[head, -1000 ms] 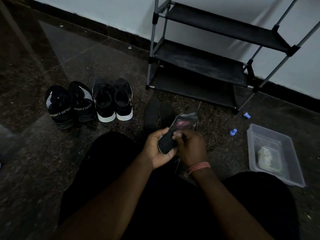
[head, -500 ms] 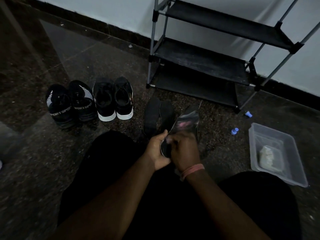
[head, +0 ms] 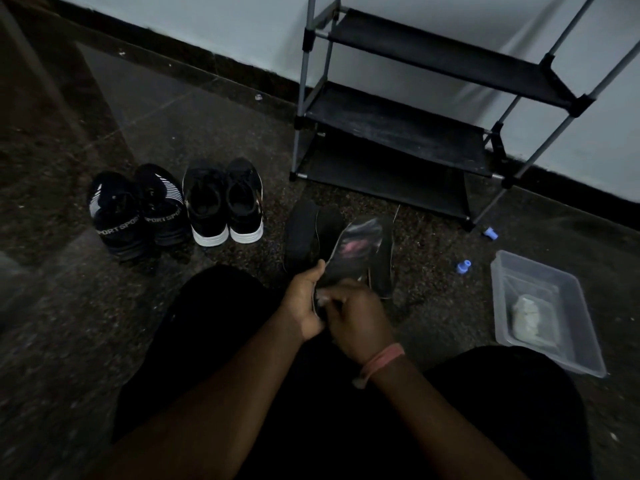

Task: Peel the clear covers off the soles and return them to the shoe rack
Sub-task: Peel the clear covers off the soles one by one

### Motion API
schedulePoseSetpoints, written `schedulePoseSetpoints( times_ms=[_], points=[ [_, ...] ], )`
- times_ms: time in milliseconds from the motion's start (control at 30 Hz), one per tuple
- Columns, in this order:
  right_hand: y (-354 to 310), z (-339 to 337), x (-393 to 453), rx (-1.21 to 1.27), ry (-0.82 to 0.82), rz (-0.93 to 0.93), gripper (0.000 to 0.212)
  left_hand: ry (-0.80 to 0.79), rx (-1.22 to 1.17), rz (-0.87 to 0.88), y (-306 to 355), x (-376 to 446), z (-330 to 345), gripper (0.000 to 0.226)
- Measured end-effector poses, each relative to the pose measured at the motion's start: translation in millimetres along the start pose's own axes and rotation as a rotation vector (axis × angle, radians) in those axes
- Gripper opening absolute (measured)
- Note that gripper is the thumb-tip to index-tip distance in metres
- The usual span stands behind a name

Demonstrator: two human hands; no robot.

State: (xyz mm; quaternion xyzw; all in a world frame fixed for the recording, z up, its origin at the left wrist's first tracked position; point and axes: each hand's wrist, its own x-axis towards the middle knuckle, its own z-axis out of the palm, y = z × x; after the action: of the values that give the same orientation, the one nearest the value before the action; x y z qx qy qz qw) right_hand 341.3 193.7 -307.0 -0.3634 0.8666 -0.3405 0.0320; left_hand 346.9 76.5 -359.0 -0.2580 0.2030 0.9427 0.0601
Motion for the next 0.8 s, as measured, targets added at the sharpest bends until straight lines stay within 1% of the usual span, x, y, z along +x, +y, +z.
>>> schedulePoseSetpoints(
  times_ms=[67,167,233,300,367,400,433,500,567,633,667,767,800],
  points=[
    [3,-4,0,-0.033,-0.021,-0.011,0.016,-0.010,0.005,-0.006,-3,1,3,0.052],
    [26,-17,18,-0.236,0.101,0.036,0.017,-0.039,0.030,-0.031,-12,0,10,0.043],
    [36,-20,26,-0.299,0.179,0.090,0.020,-0.048,0.033,-0.047,-13,-2,9,0.040],
    [23,-11,17,-0.168,0.153,0.114,0.015,-0.048,0.051,-0.039,-9,-3,6,0.042],
    [4,1,-1,0.020,0.006,0.099,0.015,-0.037,0.037,-0.010,-3,0,0,0.048],
    [-1,2,-6,0.055,-0.027,0.072,0.015,-0.023,0.026,0.005,-1,2,-1,0.049],
    [0,0,-5,0.059,-0.026,0.062,0.014,-0.017,0.023,0.013,0,3,0,0.049],
    [14,-10,6,-0.024,0.046,0.090,0.013,-0.042,0.028,-0.004,-7,4,4,0.046],
    [32,-20,20,-0.188,0.163,0.125,0.021,-0.063,0.034,-0.038,-15,4,7,0.042],
    [35,-20,24,-0.261,0.197,0.146,0.020,-0.084,0.025,-0.056,-18,3,5,0.043],
    [29,-15,20,-0.248,0.178,0.116,0.017,-0.081,0.043,-0.054,-16,3,2,0.044],
    [2,0,-3,-0.058,-0.022,0.077,0.015,-0.016,0.080,-0.004,-8,4,-1,0.045],
    [1,1,-6,-0.036,-0.054,0.070,0.015,-0.003,0.085,0.005,-8,6,-1,0.045]
  ],
)
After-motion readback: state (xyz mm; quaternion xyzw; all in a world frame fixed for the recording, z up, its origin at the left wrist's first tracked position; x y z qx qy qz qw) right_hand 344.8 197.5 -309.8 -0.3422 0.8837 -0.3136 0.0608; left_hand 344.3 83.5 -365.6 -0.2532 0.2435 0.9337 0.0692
